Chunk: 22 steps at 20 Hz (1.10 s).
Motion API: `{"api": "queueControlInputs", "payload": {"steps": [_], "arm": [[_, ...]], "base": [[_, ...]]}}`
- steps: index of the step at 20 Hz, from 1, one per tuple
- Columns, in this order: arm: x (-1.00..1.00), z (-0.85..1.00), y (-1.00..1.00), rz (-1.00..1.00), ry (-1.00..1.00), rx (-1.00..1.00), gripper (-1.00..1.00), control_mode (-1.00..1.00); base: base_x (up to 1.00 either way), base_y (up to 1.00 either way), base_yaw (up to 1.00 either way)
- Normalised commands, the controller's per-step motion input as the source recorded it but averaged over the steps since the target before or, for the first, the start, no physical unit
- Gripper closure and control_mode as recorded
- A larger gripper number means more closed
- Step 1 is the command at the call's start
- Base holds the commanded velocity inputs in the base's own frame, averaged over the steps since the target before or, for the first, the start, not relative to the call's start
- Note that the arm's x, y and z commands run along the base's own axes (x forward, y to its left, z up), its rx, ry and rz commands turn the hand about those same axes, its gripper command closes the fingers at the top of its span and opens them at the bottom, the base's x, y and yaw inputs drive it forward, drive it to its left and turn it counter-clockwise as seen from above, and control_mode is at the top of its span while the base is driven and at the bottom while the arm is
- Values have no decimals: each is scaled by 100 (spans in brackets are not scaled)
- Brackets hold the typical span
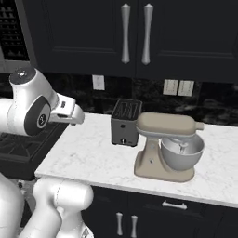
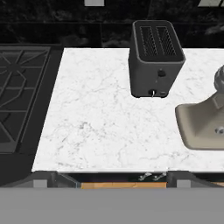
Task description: Navigate to the sink.
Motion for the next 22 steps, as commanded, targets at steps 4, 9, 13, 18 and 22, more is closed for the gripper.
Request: {"api": "queueControlInputs", "payload": {"steps": [4,9,13,18,22], "arm": [[0,0,0,0,0,0,-100,100],[0,0,0,0,0,0,-100,100],[0,0,0,0,0,0,-100,100],[0,0,0,0,0,0,-100,100],[0,0,0,0,0,0,-100,100]], "base": [[-78,0,-3],[-84,0,-9],[-68,0,-36],[-40,0,-63],[-43,0,-69]]}}
